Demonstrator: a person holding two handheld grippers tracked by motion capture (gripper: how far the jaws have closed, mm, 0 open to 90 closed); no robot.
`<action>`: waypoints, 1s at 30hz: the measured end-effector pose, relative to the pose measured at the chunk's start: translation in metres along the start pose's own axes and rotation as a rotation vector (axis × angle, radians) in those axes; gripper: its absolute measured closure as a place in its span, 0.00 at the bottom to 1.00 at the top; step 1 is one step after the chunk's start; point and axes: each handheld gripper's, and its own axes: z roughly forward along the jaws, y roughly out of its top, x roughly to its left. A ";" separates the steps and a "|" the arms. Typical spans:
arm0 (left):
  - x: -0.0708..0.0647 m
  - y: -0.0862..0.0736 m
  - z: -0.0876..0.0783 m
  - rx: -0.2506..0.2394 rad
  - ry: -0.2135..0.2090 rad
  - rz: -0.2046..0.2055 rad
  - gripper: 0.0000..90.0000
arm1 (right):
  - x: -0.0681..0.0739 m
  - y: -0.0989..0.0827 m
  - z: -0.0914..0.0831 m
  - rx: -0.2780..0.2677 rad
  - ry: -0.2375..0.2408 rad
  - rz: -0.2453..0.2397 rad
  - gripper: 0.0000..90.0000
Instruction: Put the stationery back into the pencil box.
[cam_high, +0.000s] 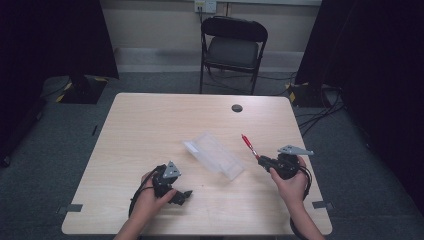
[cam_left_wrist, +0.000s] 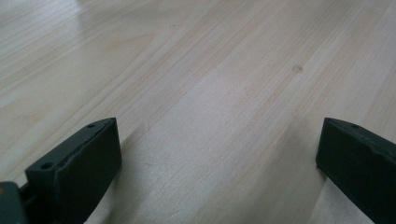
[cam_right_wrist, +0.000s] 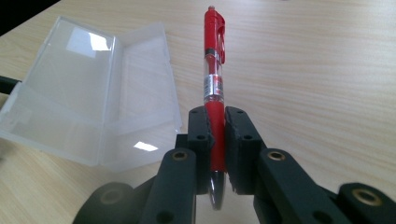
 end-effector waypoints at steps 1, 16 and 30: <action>0.000 0.000 0.000 0.000 0.000 0.000 0.00 | 0.001 0.003 0.001 -0.003 -0.001 -0.003 0.91; 0.000 0.000 0.000 -0.001 -0.001 -0.001 0.00 | 0.008 0.015 0.006 -0.011 0.022 -0.026 0.91; 0.000 0.000 0.000 -0.003 -0.002 -0.001 0.00 | 0.018 0.022 0.018 -0.008 0.046 -0.036 0.91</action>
